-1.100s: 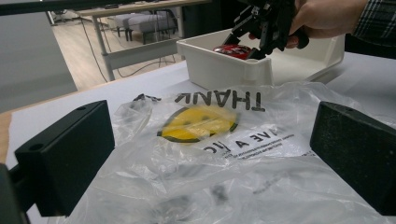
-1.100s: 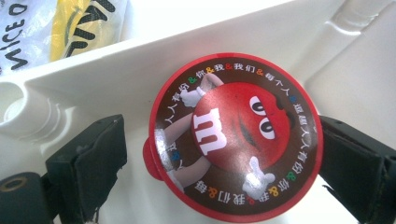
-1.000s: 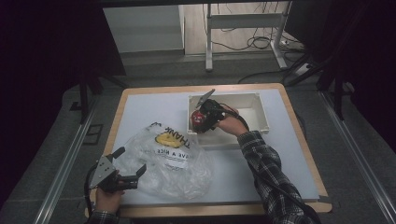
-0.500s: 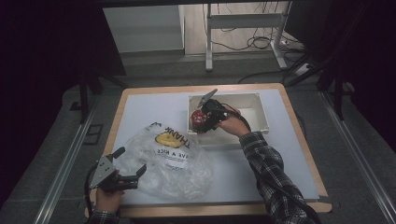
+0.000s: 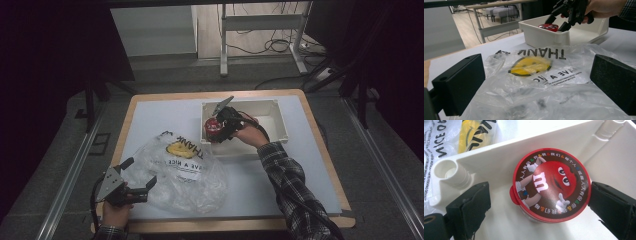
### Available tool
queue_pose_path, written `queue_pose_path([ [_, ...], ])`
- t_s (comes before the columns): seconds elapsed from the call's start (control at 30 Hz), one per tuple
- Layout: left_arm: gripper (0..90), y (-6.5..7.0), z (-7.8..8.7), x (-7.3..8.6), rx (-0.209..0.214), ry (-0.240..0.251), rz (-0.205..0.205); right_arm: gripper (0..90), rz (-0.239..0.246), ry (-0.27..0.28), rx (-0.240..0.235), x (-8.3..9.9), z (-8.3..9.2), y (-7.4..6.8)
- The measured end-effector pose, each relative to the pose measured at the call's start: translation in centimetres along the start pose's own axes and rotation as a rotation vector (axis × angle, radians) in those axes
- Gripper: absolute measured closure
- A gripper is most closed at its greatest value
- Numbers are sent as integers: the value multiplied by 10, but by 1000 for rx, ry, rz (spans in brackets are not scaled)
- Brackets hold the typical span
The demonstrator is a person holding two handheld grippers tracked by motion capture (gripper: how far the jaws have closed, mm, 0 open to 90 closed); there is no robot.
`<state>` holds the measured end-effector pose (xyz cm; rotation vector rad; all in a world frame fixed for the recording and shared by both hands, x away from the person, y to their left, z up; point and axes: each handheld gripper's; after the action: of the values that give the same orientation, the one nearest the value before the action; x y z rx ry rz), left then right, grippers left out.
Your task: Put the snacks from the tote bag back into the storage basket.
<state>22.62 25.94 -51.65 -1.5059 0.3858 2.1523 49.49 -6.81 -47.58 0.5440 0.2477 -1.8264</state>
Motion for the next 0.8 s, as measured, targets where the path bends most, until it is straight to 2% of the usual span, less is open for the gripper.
queue_pose_path([
  [0.8,0,0,0,0,-2,2,0,38,-14,29,9,5,9,-3],
])
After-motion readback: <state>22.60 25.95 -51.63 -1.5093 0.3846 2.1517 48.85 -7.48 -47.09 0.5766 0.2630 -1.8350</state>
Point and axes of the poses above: each handheld gripper's, and its own axes: z roughly backward along the jaws, x roughly out of its underside, y roughly to its right, and after that the axes turned 9 degrees about -y, right-handed
